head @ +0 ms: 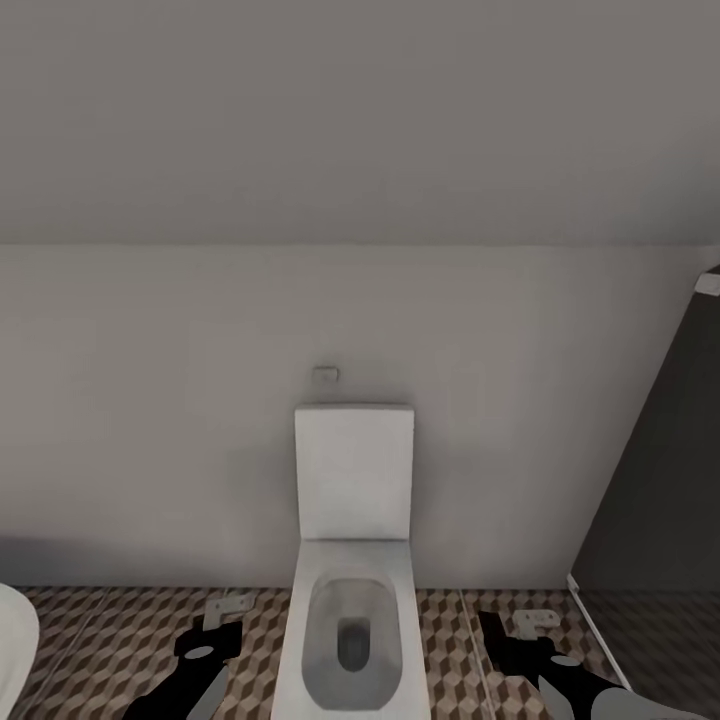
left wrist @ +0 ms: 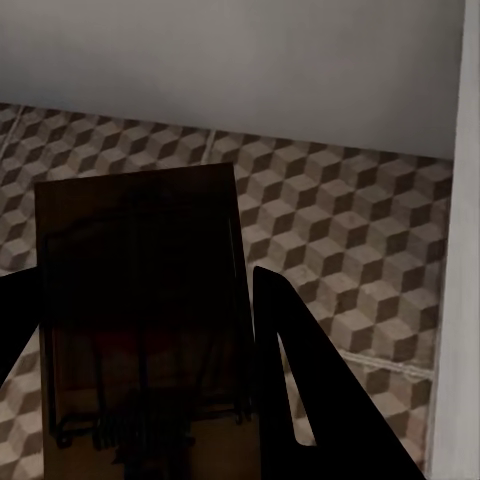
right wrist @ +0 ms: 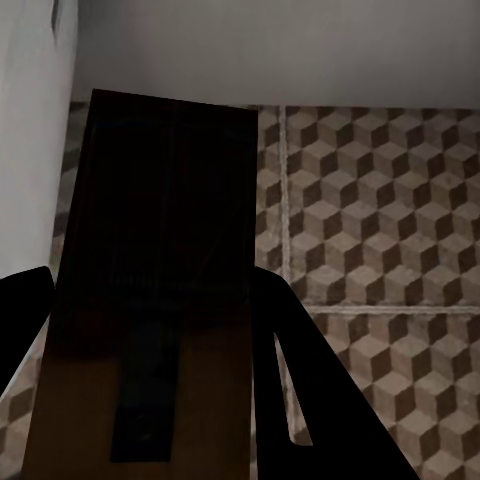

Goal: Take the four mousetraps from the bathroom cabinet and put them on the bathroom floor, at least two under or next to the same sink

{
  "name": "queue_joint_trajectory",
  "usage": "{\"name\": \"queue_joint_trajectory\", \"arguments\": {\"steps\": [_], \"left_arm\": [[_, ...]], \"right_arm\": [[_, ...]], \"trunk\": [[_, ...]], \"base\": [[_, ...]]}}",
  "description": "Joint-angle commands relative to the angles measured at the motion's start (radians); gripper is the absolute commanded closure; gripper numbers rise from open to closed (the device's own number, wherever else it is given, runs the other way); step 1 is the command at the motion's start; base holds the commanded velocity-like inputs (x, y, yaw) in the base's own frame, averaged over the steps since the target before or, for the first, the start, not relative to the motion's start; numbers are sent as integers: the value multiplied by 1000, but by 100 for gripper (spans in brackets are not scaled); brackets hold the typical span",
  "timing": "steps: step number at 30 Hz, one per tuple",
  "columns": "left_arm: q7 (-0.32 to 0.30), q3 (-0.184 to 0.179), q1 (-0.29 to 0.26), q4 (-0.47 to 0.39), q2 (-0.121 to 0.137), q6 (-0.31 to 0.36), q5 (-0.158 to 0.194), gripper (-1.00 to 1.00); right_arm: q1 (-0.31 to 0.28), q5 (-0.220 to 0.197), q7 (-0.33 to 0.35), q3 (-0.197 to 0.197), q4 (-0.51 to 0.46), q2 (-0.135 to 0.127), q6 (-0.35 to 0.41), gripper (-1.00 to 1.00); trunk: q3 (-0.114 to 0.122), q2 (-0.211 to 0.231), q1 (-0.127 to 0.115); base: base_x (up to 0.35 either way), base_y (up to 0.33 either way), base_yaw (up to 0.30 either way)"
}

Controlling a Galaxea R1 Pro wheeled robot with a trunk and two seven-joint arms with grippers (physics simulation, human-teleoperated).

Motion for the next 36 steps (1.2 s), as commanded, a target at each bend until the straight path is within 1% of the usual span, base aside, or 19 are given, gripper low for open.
{"name": "queue_joint_trajectory", "arguments": {"steps": [1, 6, 11, 15, 36], "left_arm": [[10, -9, 0, -2, 1, 6, 4, 100], [10, -8, 0, -2, 4, 6, 1, 100], [10, -7, 0, -3, 18, 6, 1, 100], [10, -7, 0, -2, 22, 5, 2, 100], [10, -9, 0, -2, 21, 5, 2, 100]], "right_arm": [[-1, -2, 3, 2, 2, 0, -4, 100], [-1, -2, 3, 2, 2, 0, -4, 100], [-1, -3, 3, 1, 2, 0, -5, 100], [-1, -3, 3, 1, 2, 0, -5, 100], [-1, -3, 3, 2, 2, 0, -4, 100]], "trunk": [[-4, -8, 4], [-20, -43, 23], [-36, -78, 42], [-48, -106, 58], [-114, -253, 138]], "base": [[0, 0, 0], [0, 0, 0], [0, 0, 0], [0, 0, 0], [0, 0, 0]]}}
